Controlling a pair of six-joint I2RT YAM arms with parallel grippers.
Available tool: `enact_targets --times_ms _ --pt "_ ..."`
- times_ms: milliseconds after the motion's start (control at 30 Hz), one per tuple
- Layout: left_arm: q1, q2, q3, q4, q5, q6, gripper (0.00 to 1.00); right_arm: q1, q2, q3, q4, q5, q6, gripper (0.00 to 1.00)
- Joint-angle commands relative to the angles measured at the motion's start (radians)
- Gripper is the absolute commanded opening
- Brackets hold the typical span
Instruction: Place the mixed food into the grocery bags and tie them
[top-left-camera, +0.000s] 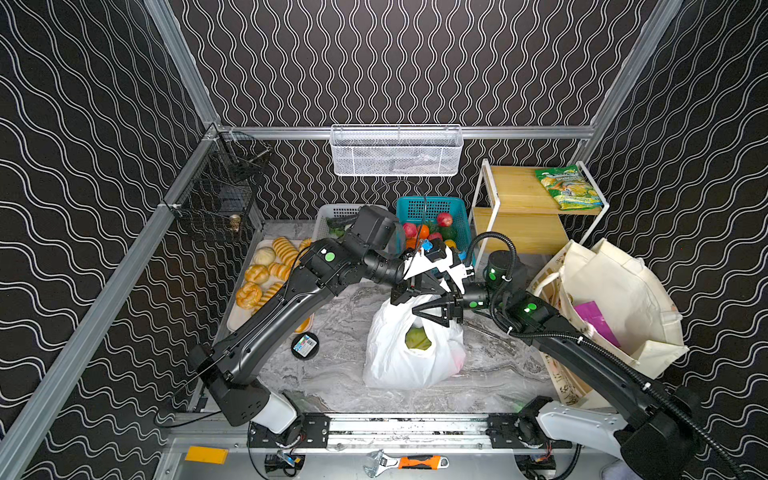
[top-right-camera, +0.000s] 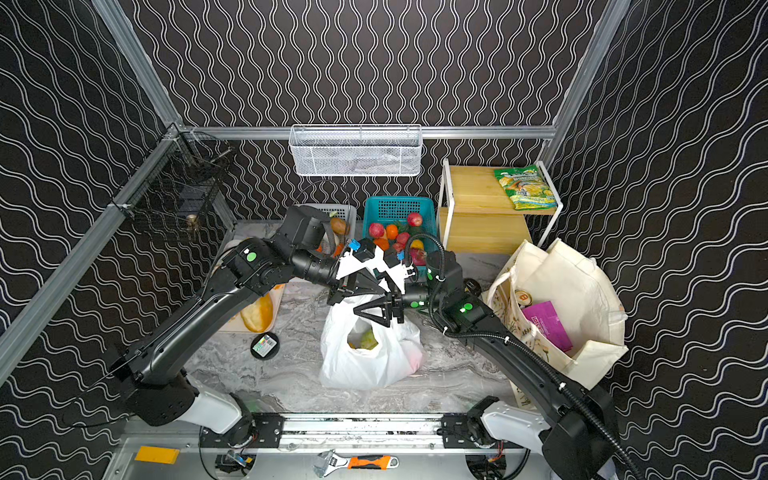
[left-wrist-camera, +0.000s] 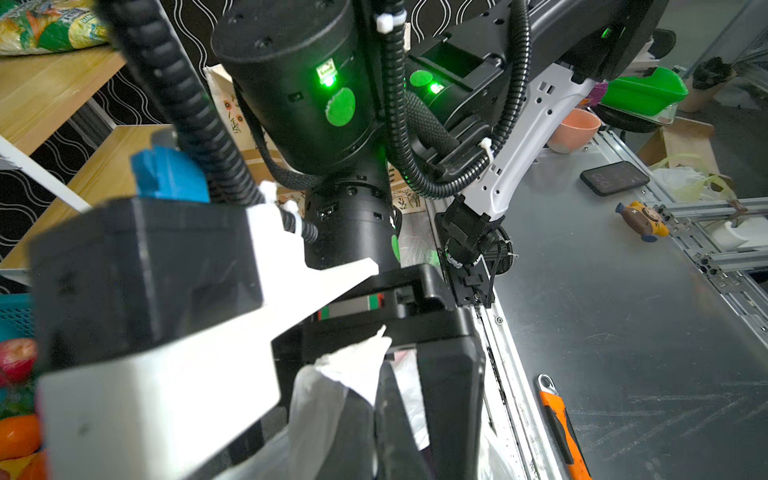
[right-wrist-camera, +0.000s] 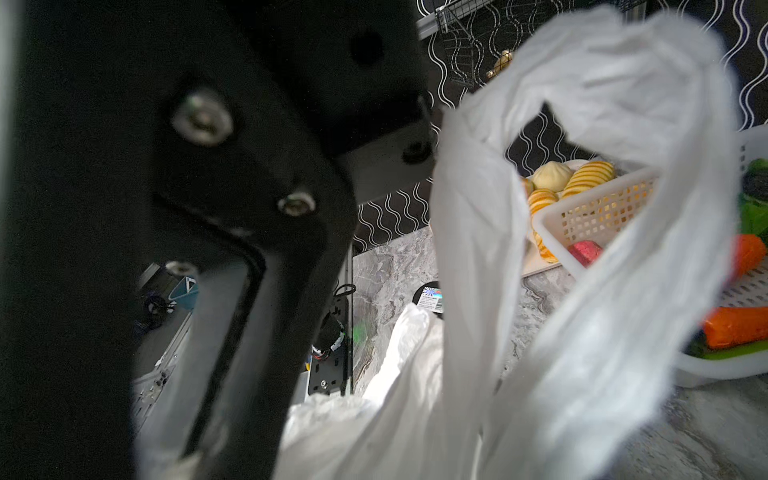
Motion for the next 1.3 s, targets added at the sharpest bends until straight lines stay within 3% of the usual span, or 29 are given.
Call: enact_targets --times_ms 0,167,400,433,500,600,700,867,967,1133,1267 --pt "0.0 -0.007 0.0 0.046 0.057 -0.017 0.0 -0.001 -0.003 -0.021 0.121 -0.038 0.051 0.69" --pt "-0.001 -0.019 -0.011 0.055 0.041 -0.017 0.0 -0.004 -0.003 -0.028 0.125 -0.046 0.056 0.43" --pt "0.0 -0.017 -0.015 0.05 0.019 -0.033 0.0 -0.012 -0.002 -0.028 0.127 -0.049 0.069 0.16" --pt "0.0 -0.02 -0.016 0.051 0.011 -0.039 0.07 -0.015 -0.002 -0.026 0.122 -0.041 0.07 0.14" --pt "-0.001 -0.032 -0.018 0.065 -0.019 -0.064 0.33 -0.021 0.001 -0.025 0.114 -0.022 0.075 0.11" --pt "-0.001 -0.052 -0.006 0.071 -0.092 -0.117 0.58 -0.031 0.006 -0.029 0.109 0.004 0.085 0.09" --pt "-0.001 -0.078 0.011 0.067 -0.21 -0.173 0.74 -0.039 0.006 -0.039 0.131 0.02 0.101 0.08" --pt "0.006 -0.141 -0.022 0.096 -0.427 -0.249 0.9 -0.049 0.006 -0.039 0.13 0.027 0.1 0.08" --pt "0.056 -0.122 -0.009 0.064 -0.484 -0.339 0.92 -0.05 0.005 -0.037 0.124 0.022 0.095 0.08" --pt "0.166 -0.07 -0.007 0.072 -0.305 -0.498 0.93 -0.052 -0.004 -0.039 0.112 0.016 0.083 0.09" --pt "0.177 -0.051 -0.008 0.121 -0.166 -0.544 0.77 -0.052 -0.012 -0.042 0.105 0.015 0.077 0.09"
